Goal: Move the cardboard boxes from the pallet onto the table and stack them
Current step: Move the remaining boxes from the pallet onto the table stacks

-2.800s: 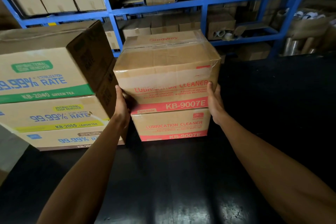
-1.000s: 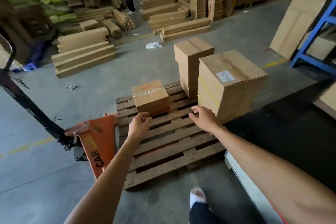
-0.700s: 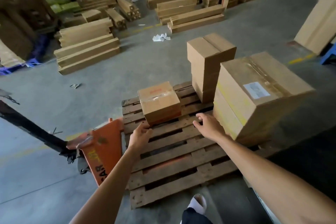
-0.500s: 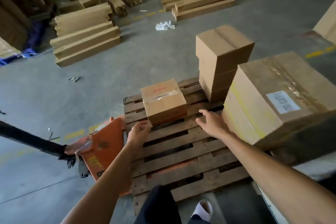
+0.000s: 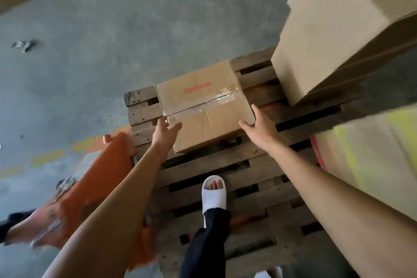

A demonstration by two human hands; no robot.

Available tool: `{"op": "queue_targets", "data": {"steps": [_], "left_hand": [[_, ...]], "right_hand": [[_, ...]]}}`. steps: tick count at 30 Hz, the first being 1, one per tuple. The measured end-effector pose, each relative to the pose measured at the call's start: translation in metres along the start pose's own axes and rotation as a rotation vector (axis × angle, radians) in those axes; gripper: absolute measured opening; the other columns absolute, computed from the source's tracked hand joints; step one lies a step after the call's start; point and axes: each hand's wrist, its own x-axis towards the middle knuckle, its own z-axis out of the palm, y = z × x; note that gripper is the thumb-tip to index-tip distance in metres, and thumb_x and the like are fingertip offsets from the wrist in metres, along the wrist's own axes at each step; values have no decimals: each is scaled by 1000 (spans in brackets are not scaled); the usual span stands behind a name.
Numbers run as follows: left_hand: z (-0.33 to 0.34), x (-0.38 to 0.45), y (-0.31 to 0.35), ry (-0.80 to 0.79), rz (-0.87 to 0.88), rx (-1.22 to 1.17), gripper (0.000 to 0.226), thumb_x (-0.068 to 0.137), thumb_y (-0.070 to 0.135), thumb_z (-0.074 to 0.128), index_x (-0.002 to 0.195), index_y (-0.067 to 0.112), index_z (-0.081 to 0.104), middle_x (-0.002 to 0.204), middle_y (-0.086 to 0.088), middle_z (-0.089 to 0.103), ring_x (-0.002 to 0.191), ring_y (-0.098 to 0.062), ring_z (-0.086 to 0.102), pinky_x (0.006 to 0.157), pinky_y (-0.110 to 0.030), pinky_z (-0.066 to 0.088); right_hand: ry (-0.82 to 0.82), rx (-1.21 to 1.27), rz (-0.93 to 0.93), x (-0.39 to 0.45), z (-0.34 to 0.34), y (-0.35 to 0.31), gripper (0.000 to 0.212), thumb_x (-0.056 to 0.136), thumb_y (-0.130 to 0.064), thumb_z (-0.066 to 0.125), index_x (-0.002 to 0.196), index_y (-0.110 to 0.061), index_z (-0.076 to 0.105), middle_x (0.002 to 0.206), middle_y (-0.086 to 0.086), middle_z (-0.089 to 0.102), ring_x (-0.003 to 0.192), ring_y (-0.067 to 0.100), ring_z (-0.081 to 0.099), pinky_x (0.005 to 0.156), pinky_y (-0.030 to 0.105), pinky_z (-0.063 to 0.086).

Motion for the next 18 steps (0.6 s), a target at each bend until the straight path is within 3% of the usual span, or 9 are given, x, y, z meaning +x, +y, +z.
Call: {"op": "queue_targets", "data": {"steps": [3, 5, 7, 10, 13, 16, 18], "left_hand": [[13, 88, -20, 32, -34, 6, 79, 80, 41, 77, 145, 19, 38, 134, -5, 60, 113, -27, 64, 94, -50, 56], [22, 124, -33, 41, -54, -32, 77, 78, 40, 80, 140, 16, 41, 122, -6, 62, 103, -25, 67, 78, -39, 62], [26, 147, -47, 39, -59, -72, 68, 82, 30, 80, 138, 19, 41, 114, -3, 62, 98, -21, 67, 64, -26, 58], [30, 165, -70, 1, -84, -201, 71, 77, 33, 85, 137, 30, 48, 119, 1, 68, 104, -17, 68, 77, -32, 59], [28, 166, -83, -41, -139, -296, 56, 77, 39, 83, 128, 33, 59, 114, 2, 73, 100, -17, 71, 72, -35, 61], [17, 165, -88, -98, -165, -276, 53, 74, 39, 83, 122, 27, 63, 111, 0, 74, 100, -20, 71, 78, -42, 61], [11, 163, -94, -153, -149, -253, 66, 67, 42, 85, 126, 22, 62, 110, -1, 74, 97, -19, 72, 75, -38, 61]], "right_hand": [[17, -41, 82, 89, 42, 12, 82, 96, -45, 57, 159, -19, 11, 165, 3, 15, 151, 24, 18, 119, 39, 22], [39, -90, 126, 137, 68, 23, 87, 96, -50, 55, 159, -18, 4, 167, 4, 3, 153, 24, 7, 123, 42, 16], [60, -114, 165, 168, 88, 33, 90, 96, -53, 53, 159, -15, 1, 167, 7, 1, 153, 25, 5, 123, 43, 15], [198, -112, 215, 189, 109, 43, 93, 92, -58, 55, 158, -13, 8, 163, 9, 22, 148, 28, 25, 118, 44, 27], [326, -98, 249, 179, 117, 49, 93, 86, -67, 57, 154, -13, 25, 153, 11, 39, 139, 30, 38, 111, 47, 33], [274, 40, 359, 167, 122, 72, 101, 69, -85, 59, 139, -14, 49, 139, 11, 49, 128, 31, 48, 106, 49, 42], [199, 227, 460, 162, 119, 91, 104, 53, -93, 61, 125, -18, 60, 128, 5, 58, 117, 26, 56, 100, 44, 49]]}}
